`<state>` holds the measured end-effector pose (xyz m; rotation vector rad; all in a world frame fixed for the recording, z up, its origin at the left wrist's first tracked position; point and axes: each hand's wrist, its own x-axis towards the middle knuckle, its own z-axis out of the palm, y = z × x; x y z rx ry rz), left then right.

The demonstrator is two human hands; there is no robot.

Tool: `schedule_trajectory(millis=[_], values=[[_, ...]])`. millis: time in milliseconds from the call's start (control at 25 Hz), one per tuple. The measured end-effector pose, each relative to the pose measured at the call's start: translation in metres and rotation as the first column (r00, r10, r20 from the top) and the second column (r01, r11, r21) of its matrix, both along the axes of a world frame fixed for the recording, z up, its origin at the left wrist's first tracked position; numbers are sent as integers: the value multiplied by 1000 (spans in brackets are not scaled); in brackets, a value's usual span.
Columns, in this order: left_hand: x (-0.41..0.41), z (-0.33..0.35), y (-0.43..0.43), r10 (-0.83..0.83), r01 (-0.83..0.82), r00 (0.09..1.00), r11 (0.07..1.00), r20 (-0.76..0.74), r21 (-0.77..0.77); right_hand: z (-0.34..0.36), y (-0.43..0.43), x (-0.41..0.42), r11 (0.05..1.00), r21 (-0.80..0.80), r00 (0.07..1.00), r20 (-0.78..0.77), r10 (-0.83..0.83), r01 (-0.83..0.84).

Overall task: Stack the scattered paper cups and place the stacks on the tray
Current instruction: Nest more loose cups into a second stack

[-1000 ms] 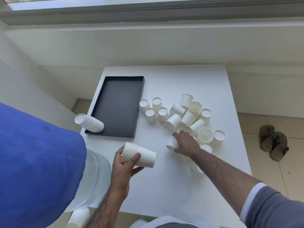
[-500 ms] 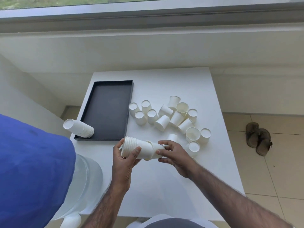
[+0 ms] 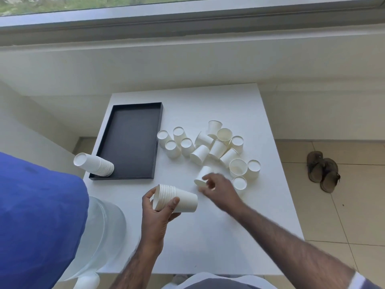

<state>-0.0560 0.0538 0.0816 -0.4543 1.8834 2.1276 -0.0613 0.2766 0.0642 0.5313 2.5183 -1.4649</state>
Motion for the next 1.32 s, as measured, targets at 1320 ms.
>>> schedule_trajectory(millis=[1320], values=[[2, 15, 47, -283, 234, 941, 941, -186, -244, 26, 10, 44, 567, -754, 941, 313, -132, 331]])
